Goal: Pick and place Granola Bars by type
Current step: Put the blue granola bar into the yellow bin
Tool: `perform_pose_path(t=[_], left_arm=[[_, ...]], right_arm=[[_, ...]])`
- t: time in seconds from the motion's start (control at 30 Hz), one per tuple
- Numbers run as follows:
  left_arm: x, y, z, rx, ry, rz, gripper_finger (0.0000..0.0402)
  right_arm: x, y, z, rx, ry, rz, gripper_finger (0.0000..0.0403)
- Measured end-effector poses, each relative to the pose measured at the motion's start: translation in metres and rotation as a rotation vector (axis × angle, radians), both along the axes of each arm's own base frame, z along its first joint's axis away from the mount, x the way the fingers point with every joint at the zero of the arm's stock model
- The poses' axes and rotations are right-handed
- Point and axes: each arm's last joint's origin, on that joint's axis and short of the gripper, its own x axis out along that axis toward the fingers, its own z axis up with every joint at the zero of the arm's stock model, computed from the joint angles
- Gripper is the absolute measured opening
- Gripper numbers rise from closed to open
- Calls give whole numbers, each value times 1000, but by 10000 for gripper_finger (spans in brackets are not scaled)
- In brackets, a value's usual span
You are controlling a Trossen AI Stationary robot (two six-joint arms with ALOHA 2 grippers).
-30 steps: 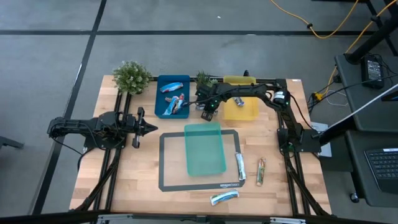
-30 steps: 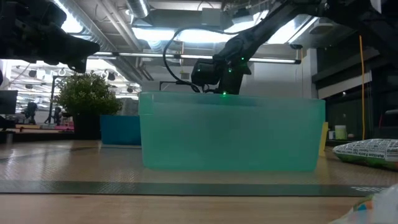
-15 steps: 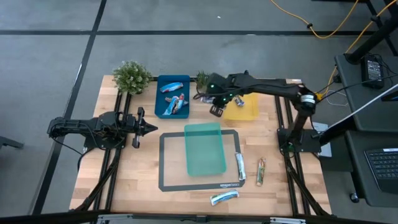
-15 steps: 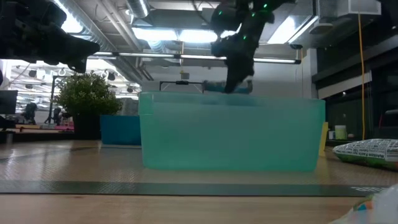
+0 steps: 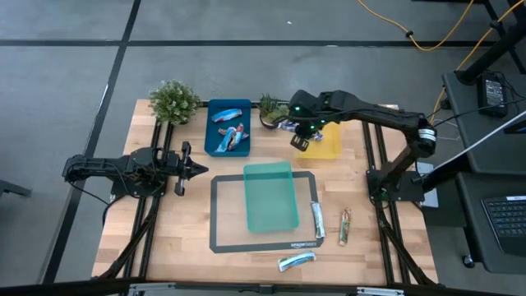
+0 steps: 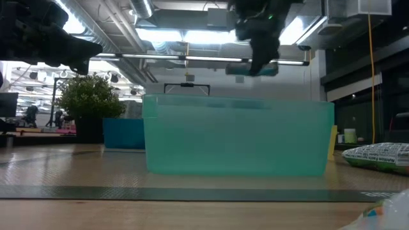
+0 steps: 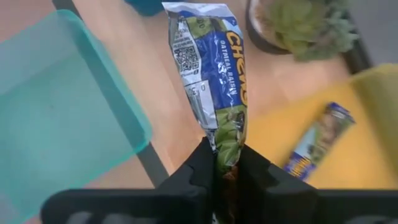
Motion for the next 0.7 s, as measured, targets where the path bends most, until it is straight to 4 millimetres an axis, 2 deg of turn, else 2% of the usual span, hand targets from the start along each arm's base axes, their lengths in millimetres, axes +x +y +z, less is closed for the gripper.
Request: perform_pose_path(t=[0.17, 0.33, 0.4, 0.53, 0.7], left_arm=[[0, 0, 0, 0, 0, 0, 4], [0, 0, 0, 0, 0, 0, 8], [0, 0, 0, 0, 0, 0, 8], [0, 0, 0, 0, 0, 0, 4], [0, 0, 0, 0, 0, 0, 2]], right_arm=[[-45, -2, 20, -76, -2, -94, 43], [-101, -14, 15, -82, 9, -280, 47], [-116, -15, 10, -57, 1, -324, 43], [-129, -13, 4, -31, -29, -356, 38], [-129, -14, -5, -21, -15, -316, 45]])
